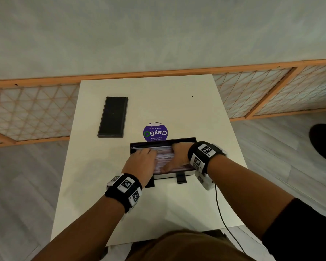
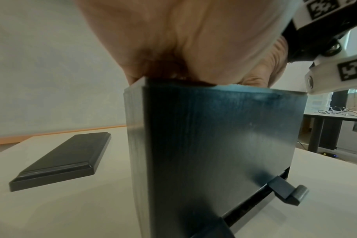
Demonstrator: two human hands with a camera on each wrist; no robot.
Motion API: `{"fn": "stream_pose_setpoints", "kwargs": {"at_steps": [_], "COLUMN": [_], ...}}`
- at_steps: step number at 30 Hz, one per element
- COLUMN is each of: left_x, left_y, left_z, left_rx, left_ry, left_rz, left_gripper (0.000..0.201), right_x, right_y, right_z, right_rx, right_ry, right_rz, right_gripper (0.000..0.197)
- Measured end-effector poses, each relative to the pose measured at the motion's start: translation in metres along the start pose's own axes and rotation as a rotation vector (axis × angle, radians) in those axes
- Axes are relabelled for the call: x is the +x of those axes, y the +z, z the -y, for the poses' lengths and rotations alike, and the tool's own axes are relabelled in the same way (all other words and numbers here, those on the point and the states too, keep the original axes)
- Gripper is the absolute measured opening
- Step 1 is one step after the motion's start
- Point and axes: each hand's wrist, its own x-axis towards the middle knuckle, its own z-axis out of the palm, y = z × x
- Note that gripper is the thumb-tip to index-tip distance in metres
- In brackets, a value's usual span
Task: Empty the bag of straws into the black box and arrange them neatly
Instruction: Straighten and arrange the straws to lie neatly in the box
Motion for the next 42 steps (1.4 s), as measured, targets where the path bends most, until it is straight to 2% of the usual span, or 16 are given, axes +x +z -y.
{"fn": "stream_pose_setpoints", "kwargs": {"at_steps": [6,9,14,19,24,30,34,36,39,42], "left_x": [-0.001,-0.003,-0.006,-0.012,-0.009,-0.003,-0.003,-0.007,-0.02,-0.038], "left_y": [-0.003,-0.008,-0.015,-0.023,-0.017,-0.011,-0.015,-0.023,-0.039,-0.047], "left_z": [0.0,-0.003,0.001,0.008,0.013,0.009,0.009,0.011,0.018,0.035], "left_rx": [-0.004,-0.047,-0.076,-0.044,0.048,0.0,-0.061,-0.132,-0.266,-0.337], "left_ry": [-0.002,0.0,0.01,-0.032,-0.038,-0.021,-0.037,-0.065,-0.129,-0.189], "left_rz": [-0.012,-0.018,-0.017,-0.001,0.066,0.088,0.059,0.003,-0.116,-0.192], "left_gripper": [0.032,0.034,0.037,0.036,0.031,0.026,0.024,0.018,0.019,0.018], "right_x": [0.005,0.001,-0.019,-0.034,-0.028,-0.014,-0.034,-0.053,-0.081,-0.099], "right_y": [0.002,0.004,0.003,0.023,0.041,0.047,0.045,0.047,0.057,0.081], "right_z": [-0.001,-0.007,-0.029,-0.046,-0.042,-0.034,-0.037,-0.043,-0.055,-0.071], "right_rx": [-0.025,-0.088,-0.082,-0.065,-0.113,-0.067,0.054,0.096,0.114,0.108], "right_ry": [-0.029,-0.072,-0.223,-0.211,-0.187,-0.231,-0.282,-0.292,-0.339,-0.322], "right_rz": [0.025,-0.093,-0.305,-0.465,-0.484,-0.505,-0.679,-0.755,-0.747,-0.578], "right_gripper": [0.08,0.08,0.045,0.023,0.022,0.017,0.016,0.015,0.009,0.016]}}
